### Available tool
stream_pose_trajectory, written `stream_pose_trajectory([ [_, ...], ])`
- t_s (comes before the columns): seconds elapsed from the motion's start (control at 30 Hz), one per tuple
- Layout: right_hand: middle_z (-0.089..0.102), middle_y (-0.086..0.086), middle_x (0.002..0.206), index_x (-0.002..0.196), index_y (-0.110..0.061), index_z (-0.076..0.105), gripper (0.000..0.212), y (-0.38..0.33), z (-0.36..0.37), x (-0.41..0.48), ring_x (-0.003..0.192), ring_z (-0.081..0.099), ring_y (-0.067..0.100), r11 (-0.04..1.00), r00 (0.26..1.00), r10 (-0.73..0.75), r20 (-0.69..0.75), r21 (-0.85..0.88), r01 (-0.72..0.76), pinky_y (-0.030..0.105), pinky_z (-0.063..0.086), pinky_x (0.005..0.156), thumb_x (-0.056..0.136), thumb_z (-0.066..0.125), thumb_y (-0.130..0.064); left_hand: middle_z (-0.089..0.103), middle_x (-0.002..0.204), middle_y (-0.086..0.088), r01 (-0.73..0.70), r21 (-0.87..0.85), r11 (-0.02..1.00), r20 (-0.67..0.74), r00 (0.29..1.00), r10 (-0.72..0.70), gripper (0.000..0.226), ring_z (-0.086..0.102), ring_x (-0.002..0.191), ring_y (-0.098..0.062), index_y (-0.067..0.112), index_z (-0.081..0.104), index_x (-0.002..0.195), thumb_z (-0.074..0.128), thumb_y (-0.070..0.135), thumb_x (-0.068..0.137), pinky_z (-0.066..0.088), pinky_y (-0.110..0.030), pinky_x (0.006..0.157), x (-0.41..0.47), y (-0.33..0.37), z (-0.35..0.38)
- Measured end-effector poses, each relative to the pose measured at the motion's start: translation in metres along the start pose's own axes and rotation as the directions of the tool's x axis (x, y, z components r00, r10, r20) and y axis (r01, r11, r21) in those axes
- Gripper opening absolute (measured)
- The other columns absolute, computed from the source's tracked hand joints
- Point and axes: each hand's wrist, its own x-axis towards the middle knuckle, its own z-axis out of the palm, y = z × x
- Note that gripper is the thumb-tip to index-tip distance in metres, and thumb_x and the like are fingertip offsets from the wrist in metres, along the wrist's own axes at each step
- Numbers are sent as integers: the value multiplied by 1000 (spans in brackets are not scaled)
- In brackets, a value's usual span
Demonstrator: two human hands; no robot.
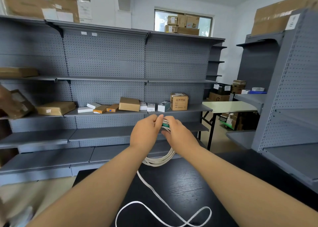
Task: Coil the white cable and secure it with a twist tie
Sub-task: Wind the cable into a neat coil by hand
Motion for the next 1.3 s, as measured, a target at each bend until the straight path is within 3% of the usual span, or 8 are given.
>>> stream_pose_trajectory([
  [0.27,53,15,103,119,-11,34,21,6,7,5,80,58,35,973,998,-63,21,-219,66,37,38,58,99,36,-14,49,59,-2,13,116,993,32,999,-17,45,52,65,-27,12,50,73,34,47,97,33,-32,53,8,1,2],
  [0.37,54,15,99,114,-11,36,17,8,8,7,76,54,32,977,999,-34,31,-208,39,35,33,59,97,34,-9,48,58,-1,73,68,995,83,993,-79,50,50,63,-24,11,49,69,34,52,95,32,-32,52,10,-1,5],
  [0.5,56,15,91,105,-12,37,9,16,7,9,72,48,27,993,997,71,-7,-91,-71,33,34,59,98,31,-12,58,62,-5,240,-122,963,210,955,-212,58,58,56,-22,7,59,73,32,54,94,48,-34,59,13,-7,4],
  [0.57,58,15,92,106,-12,38,11,21,7,10,72,50,27,992,993,113,-34,-43,-115,33,36,60,99,31,-16,56,60,-2,296,-200,934,253,937,-243,52,55,48,-16,13,58,72,31,51,96,44,-27,51,11,-10,5],
  [0.8,48,13,129,134,-17,31,39,24,6,12,100,56,37,999,992,46,-121,3,-46,40,44,74,96,42,-19,42,57,4,54,-73,996,120,992,-45,41,38,53,-11,18,42,66,35,42,98,25,-29,48,6,-4,12],
  [1.0,44,13,128,137,-16,30,52,26,-5,10,101,56,37,988,979,-71,-191,-149,42,38,42,70,92,53,-26,42,56,2,34,-47,998,131,991,-28,42,39,54,-14,15,42,66,37,43,97,27,-31,48,13,-1,10],
  [1.13,48,14,127,135,-13,33,43,18,-7,13,106,53,34,983,989,-132,-71,-136,121,40,43,79,95,47,-19,46,59,3,-38,-15,999,196,980,40,38,43,59,-16,13,48,71,38,38,98,30,-30,52,14,6,11],
  [1.3,54,15,110,117,-11,39,20,22,-4,14,87,57,36,987,999,-46,-15,-154,43,34,36,63,97,35,-10,41,56,2,-7,-49,999,203,979,17,44,37,54,-12,18,36,58,36,35,99,27,-27,50,14,8,12],
])
